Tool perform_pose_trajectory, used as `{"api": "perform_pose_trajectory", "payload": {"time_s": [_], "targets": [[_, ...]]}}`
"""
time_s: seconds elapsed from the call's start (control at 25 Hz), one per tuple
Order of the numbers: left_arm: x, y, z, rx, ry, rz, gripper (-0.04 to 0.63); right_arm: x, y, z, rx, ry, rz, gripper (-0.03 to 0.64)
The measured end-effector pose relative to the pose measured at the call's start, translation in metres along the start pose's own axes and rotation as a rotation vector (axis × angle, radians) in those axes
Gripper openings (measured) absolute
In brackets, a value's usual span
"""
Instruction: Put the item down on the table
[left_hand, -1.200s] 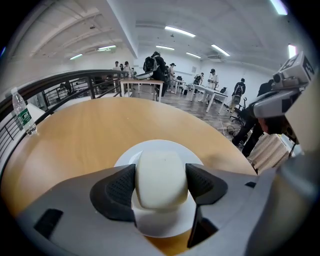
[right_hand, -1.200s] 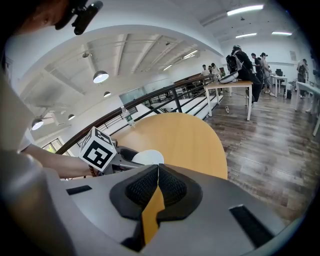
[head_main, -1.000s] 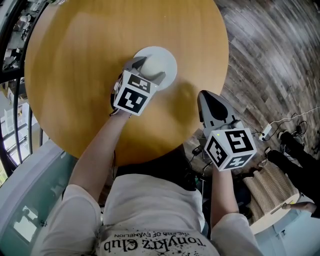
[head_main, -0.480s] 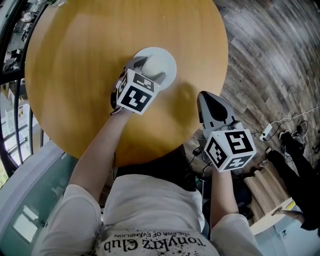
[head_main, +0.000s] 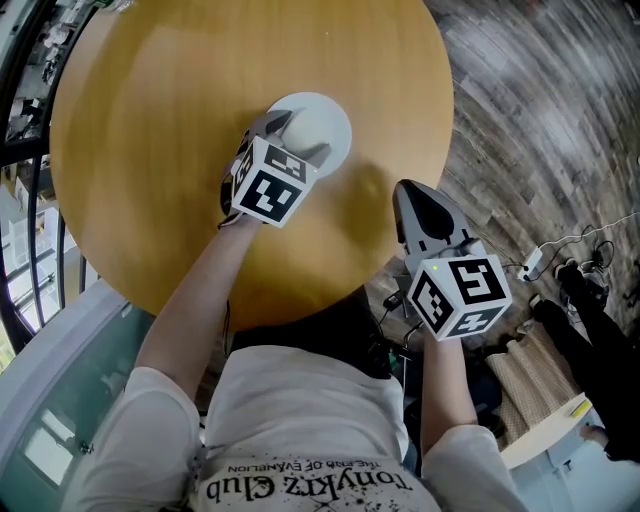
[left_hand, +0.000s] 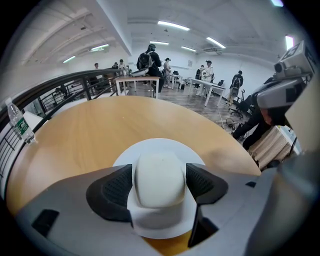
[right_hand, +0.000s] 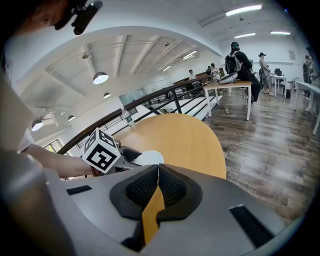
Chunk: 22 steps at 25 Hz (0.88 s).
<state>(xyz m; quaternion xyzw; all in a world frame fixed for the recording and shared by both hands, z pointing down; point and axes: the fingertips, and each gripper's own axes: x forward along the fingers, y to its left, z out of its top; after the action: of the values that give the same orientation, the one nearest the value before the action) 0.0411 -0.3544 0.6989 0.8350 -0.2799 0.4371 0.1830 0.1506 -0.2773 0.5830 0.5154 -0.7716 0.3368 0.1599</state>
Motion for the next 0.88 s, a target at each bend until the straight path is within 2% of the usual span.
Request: {"api": "perform_pose_trajectory", "payload": {"time_s": [0.36,0.88], "targets": [[-0.028,-0.002,0.014,-0.029,-0.047,0.012,0.33,-0.008,0.004,0.012,-0.022,-0.004,0.016,0.026],[-0.123,-0.005,0.008,-0.045,-0.128,0.045,0.33,-0.045,0.056,0.032,-0.088,-0.044,0.046,0.026]]}}
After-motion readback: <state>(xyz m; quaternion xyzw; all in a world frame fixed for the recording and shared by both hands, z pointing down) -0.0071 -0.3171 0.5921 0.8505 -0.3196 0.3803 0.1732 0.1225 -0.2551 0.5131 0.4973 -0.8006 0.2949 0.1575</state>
